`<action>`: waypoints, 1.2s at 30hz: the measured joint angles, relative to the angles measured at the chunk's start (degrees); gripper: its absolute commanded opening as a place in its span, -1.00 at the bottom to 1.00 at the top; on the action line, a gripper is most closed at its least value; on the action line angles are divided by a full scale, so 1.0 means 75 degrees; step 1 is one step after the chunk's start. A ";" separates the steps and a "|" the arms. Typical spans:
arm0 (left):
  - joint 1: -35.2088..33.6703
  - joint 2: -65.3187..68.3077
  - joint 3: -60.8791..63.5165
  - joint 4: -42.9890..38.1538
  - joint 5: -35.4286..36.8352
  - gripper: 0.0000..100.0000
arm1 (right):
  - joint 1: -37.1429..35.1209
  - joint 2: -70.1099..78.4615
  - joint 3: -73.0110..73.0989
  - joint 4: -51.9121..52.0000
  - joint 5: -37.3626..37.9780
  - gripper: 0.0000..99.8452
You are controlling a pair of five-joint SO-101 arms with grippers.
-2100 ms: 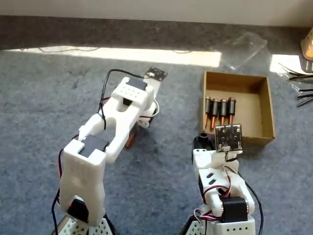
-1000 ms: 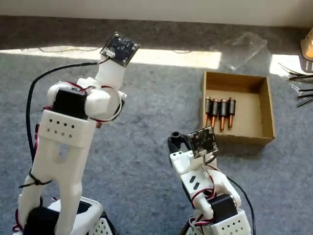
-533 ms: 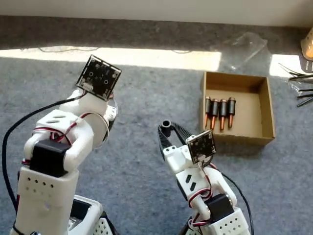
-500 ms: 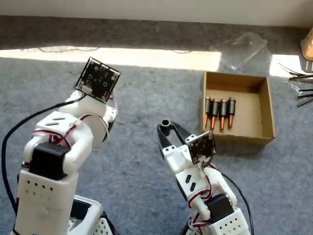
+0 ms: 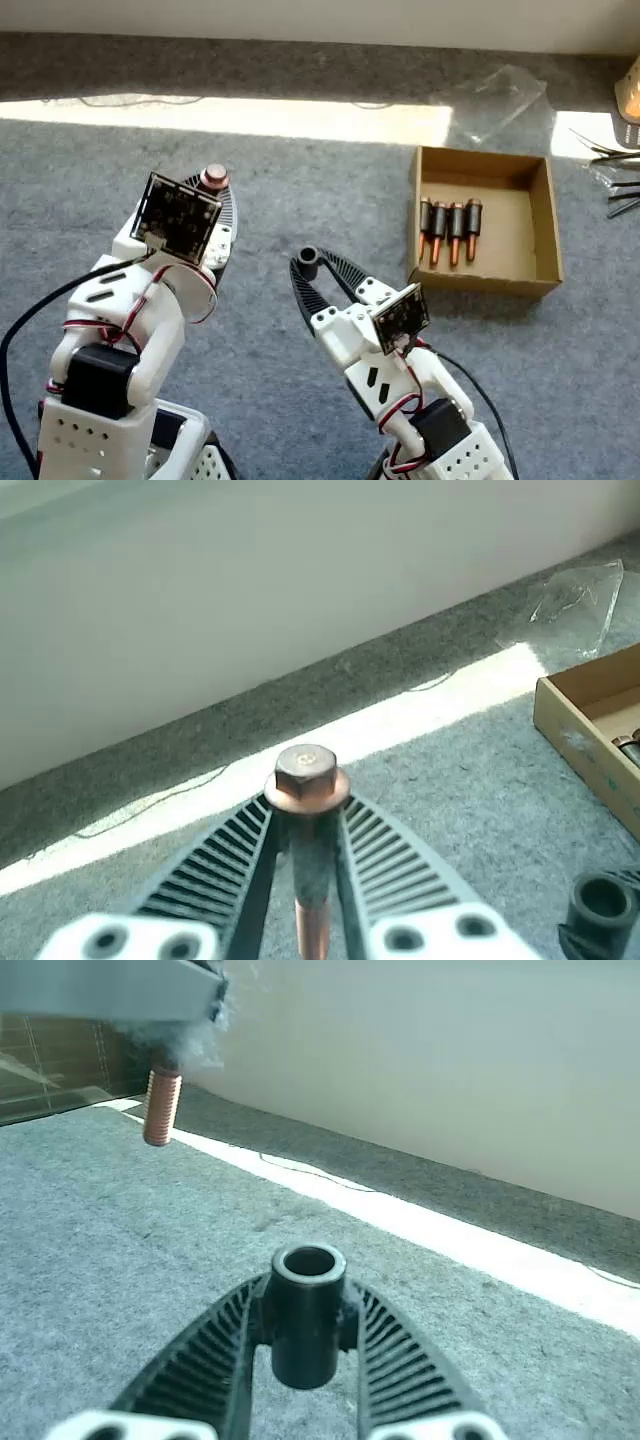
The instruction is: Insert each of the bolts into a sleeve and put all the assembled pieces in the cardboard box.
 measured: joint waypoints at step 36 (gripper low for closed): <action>0.1641 -0.1711 0.2602 -0.3282 0.3235 -0.99 | -0.0422 0.0000 0.0000 0.0105 0.0000 -0.99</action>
